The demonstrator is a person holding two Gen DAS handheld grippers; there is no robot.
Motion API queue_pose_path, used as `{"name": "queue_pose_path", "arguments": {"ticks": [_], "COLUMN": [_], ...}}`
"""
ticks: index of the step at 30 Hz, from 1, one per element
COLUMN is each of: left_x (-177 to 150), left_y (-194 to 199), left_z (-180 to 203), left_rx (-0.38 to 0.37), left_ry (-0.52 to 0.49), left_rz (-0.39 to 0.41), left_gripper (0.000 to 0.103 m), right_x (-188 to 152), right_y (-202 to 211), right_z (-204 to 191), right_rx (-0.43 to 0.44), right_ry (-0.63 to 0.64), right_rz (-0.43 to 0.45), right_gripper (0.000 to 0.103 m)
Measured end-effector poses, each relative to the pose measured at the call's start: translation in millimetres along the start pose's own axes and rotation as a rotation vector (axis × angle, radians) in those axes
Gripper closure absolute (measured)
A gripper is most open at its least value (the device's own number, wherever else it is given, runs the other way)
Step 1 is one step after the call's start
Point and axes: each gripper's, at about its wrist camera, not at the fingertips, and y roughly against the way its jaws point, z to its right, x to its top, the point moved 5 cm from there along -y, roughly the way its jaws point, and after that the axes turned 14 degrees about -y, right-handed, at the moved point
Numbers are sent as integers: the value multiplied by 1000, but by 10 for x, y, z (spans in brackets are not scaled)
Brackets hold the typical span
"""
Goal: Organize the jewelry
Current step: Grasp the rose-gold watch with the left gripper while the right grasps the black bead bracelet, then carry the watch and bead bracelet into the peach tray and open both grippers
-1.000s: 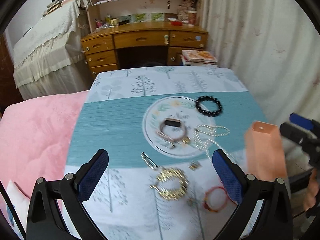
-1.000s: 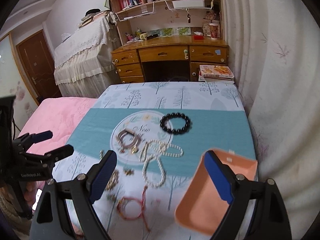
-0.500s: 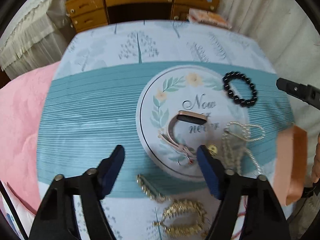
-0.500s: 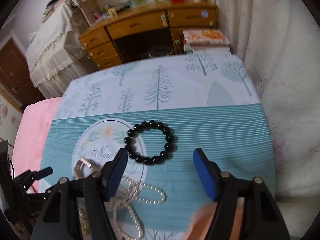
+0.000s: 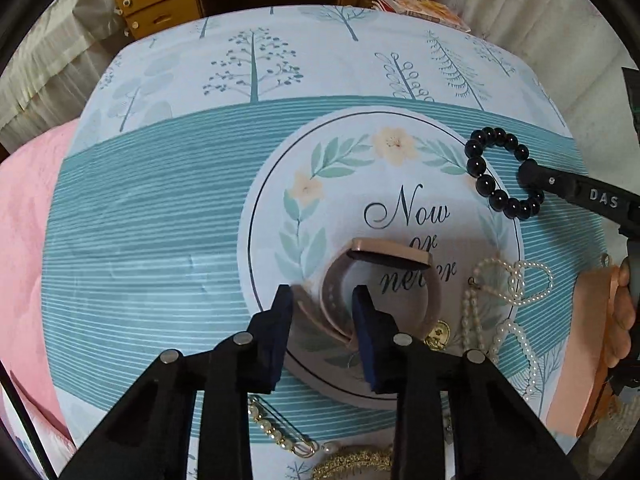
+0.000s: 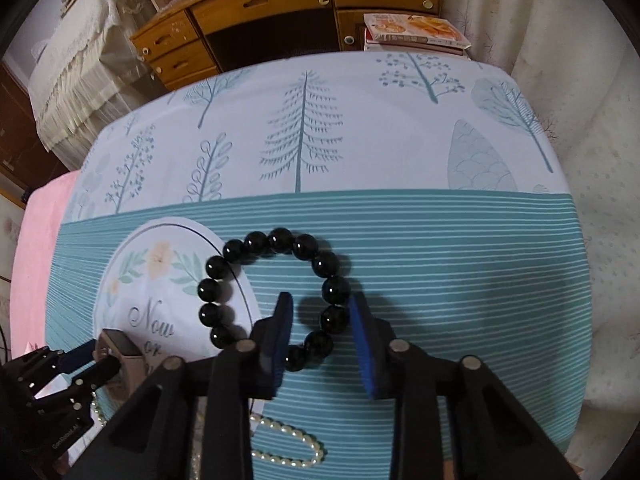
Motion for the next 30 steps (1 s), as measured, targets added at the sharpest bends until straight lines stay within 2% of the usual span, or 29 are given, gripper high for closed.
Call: {"name": "queue_pose_path", "arguments": {"ticks": [2, 6, 12, 18, 22, 30], "left_x": [11, 15, -36, -155, -195, -258], "left_y": [-3, 6, 84, 463, 785, 1237], "left_z": [15, 13, -34, 4, 195, 999], "left_rx": [10, 27, 17, -18, -42, -125], "left_ry": [-5, -5, 40, 61, 33, -93], "left_rz": [0, 11, 53, 135, 195, 275], "left_gripper": [84, 96, 99, 99, 99, 99], "right_x": [-10, -27, -99, -249, -425, -958], "right_y": [-9, -8, 217, 687, 1048, 1737], "right_z": [-5, -2, -31, -66, 30, 500], "right_rx": [-11, -7, 78, 190, 269, 357], "right_ry": [10, 7, -7, -13, -31, -74], "right_rz": [7, 24, 56, 121, 163, 259], "right_gripper": [88, 88, 88, 88, 88, 88]}}
